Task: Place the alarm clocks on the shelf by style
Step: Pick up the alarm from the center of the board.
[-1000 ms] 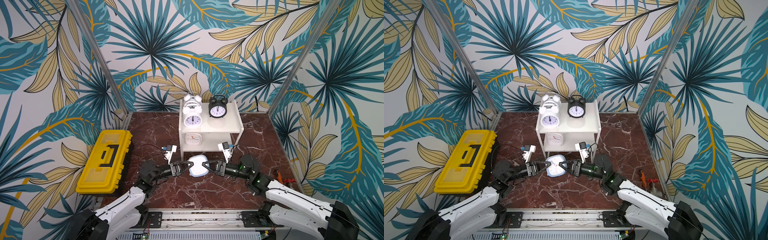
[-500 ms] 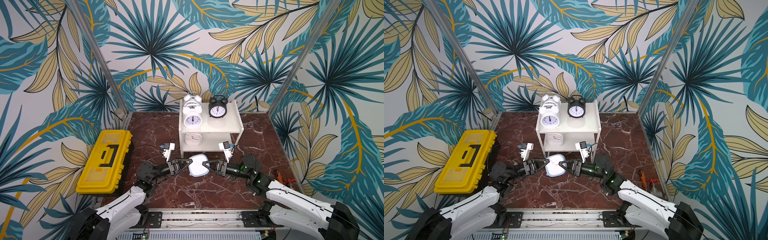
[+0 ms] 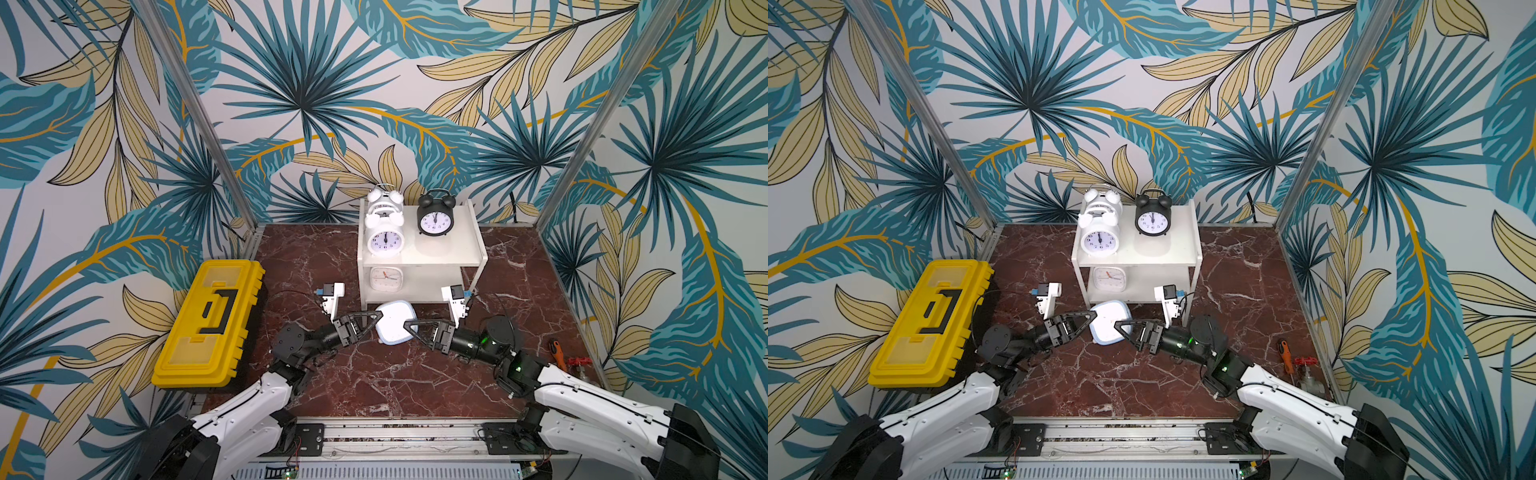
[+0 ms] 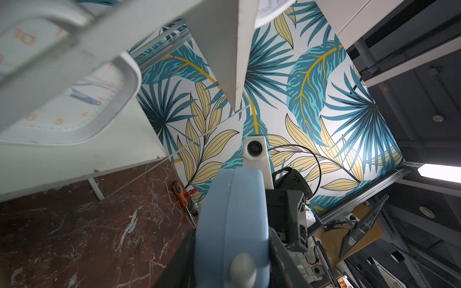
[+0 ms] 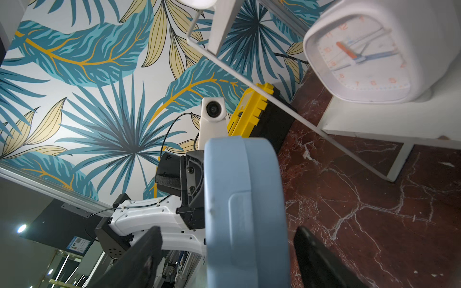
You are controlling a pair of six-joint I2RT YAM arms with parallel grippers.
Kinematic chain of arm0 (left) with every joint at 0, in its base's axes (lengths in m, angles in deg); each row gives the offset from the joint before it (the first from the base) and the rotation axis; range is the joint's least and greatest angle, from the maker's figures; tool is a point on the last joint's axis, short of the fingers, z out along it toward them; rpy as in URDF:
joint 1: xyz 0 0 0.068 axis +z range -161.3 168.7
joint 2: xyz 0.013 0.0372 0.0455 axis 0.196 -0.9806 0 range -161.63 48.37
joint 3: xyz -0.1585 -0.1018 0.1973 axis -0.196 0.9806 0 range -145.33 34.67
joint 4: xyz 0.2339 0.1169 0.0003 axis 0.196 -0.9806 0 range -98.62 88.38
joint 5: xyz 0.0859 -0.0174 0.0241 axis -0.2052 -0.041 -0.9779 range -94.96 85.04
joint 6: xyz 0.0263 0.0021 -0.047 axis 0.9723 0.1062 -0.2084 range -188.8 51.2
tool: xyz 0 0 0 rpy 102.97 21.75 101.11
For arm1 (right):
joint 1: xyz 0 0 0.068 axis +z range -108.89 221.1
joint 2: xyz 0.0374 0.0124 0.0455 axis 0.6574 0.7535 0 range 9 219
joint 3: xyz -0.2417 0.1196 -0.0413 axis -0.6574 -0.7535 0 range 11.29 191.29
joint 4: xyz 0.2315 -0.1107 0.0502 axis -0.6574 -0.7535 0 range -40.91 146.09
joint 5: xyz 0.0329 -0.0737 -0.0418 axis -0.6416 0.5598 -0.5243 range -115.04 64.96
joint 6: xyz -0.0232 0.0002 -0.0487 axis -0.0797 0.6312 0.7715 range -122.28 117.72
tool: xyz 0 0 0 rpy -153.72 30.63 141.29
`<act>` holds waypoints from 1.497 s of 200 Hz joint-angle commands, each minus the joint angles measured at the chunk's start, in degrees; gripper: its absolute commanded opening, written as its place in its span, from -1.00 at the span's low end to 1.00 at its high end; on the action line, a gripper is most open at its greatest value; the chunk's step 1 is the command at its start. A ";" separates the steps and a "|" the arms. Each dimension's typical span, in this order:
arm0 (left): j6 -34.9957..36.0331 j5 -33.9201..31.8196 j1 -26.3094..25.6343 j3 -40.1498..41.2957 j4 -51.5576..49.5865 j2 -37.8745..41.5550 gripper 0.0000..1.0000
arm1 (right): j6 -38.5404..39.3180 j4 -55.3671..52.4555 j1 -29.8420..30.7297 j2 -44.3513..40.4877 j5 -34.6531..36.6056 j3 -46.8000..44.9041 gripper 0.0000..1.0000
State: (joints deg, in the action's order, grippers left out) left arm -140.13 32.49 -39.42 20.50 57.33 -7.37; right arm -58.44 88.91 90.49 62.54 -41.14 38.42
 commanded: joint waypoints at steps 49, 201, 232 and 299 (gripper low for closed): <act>-2.57 -7.32 -1.47 3.84 10.04 -0.97 -0.44 | -2.85 12.19 5.93 4.29 14.08 -3.42 0.52; 1.62 -2.73 -1.62 1.81 0.97 -1.76 0.62 | 6.10 -10.88 6.53 -0.79 12.90 4.08 -0.49; 4.90 3.32 -1.33 -1.13 -4.18 0.08 0.67 | 11.76 -23.58 5.32 -4.21 7.15 8.73 -0.53; 4.80 15.98 -0.92 -6.37 -8.07 2.52 0.65 | 14.71 -29.99 -2.80 -0.44 -17.06 15.13 -0.57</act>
State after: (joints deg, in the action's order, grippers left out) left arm -135.26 42.44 -40.82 16.87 49.53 -6.26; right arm -45.56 60.04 90.32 60.86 -46.58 52.30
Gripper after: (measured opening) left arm 0.828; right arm 0.421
